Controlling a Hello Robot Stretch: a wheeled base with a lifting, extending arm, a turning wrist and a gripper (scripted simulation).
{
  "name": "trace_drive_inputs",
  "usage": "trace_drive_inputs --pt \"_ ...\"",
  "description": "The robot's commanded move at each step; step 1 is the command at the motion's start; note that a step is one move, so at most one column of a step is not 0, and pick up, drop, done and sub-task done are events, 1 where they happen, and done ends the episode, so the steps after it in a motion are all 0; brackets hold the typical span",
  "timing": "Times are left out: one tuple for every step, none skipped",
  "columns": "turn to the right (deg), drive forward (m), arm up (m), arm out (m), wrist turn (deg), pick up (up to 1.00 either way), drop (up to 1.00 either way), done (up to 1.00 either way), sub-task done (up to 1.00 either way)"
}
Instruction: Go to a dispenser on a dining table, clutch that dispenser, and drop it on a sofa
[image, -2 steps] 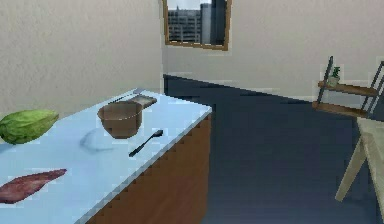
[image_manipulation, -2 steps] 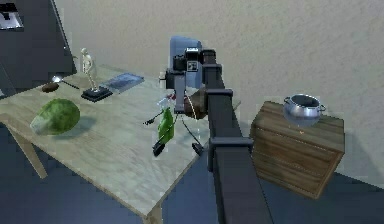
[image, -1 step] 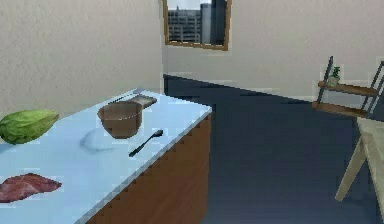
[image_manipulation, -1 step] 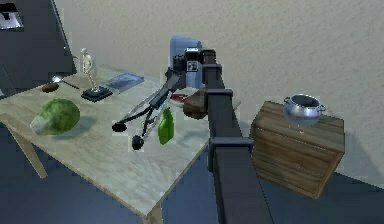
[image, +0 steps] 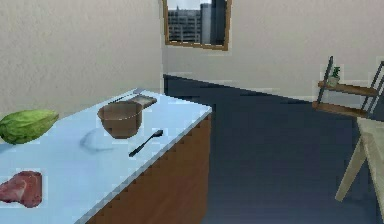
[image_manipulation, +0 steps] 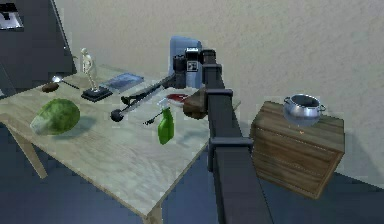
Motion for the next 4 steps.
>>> trace_drive_inputs --pt "0.0 0.0 0.0 0.0 45.0 0.0 0.0 0.0 0.0" --pt "0.0 0.0 0.0 0.0 9.0 0.0 0.0 0.0 0.0" --pt "0.0 0.0 -0.3 0.0 0.0 0.0 0.0 0.0 0.0" --pt "0.0 0.0 0.0 0.0 0.0 1.0 0.0 0.0 0.0"
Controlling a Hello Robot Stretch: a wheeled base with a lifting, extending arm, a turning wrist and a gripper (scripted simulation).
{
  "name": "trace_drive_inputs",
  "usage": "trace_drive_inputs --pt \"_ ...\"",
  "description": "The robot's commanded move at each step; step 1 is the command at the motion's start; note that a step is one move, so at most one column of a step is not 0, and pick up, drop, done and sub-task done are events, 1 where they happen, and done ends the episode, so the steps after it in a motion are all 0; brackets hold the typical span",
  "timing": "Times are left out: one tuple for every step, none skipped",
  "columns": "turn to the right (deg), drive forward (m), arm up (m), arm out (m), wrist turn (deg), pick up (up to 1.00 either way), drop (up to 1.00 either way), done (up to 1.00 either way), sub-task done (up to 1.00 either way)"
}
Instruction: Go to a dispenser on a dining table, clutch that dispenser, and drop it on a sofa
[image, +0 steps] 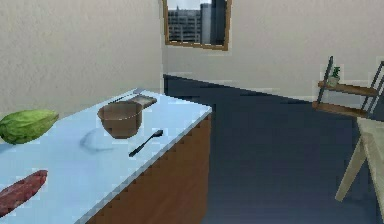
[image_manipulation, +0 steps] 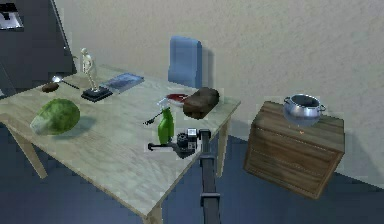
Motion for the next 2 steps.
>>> trace_drive_inputs --pt "0.0 0.0 0.1 0.0 0.0 0.0 0.0 0.0 0.0" --pt "0.0 0.0 0.24 0.0 0.0 0.0 0.0 0.0 0.0"
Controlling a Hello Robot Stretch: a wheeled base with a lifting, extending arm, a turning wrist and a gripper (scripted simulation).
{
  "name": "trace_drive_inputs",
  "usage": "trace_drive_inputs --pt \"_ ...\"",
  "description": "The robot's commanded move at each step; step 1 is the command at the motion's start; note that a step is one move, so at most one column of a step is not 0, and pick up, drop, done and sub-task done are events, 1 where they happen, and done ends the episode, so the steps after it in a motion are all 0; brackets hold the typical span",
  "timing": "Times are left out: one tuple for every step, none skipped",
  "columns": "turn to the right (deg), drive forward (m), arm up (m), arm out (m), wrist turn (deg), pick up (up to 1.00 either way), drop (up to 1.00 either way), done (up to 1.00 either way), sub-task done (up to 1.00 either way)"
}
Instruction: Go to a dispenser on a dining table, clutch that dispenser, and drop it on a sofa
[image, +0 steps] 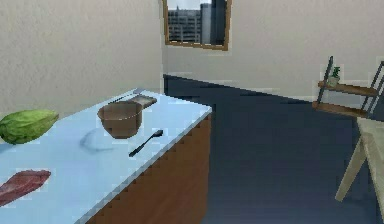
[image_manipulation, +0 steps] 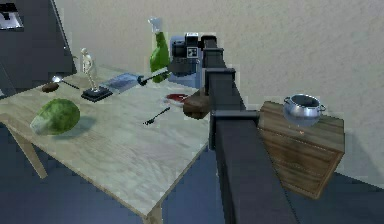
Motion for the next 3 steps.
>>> trace_drive_inputs --pt "0.0 0.0 0.0 0.0 -45.0 0.0 0.0 0.0 0.0" --pt "0.0 0.0 0.0 0.0 -45.0 0.0 0.0 0.0 0.0" --pt "0.0 0.0 0.0 0.0 -3.0 0.0 0.0 0.0 0.0"
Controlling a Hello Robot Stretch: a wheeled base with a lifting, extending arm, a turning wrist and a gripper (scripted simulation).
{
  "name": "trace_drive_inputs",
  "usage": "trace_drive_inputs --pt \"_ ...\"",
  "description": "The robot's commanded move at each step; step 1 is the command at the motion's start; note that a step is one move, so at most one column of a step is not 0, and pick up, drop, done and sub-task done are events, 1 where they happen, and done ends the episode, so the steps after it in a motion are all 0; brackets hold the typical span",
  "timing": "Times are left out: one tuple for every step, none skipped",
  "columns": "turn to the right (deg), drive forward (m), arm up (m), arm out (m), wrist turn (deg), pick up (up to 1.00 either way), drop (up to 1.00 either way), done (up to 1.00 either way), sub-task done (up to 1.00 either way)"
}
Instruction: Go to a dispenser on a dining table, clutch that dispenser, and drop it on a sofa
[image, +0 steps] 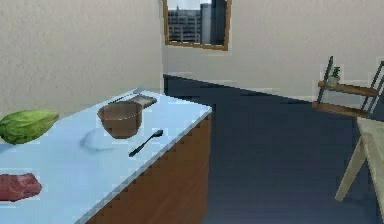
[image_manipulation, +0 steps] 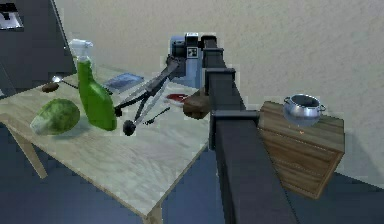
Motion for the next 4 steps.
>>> trace_drive_inputs --pt "0.0 0.0 0.0 -0.48 0.0 0.0 0.0 0.0 0.0" --pt "-45.0 0.0 0.0 0.0 0.0 0.0 0.0 0.0 0.0" --pt "-45.0 0.0 0.0 0.0 0.0 0.0 0.0 0.0 0.0" --pt "-45.0 0.0 0.0 0.0 0.0 0.0 0.0 0.0 0.0"
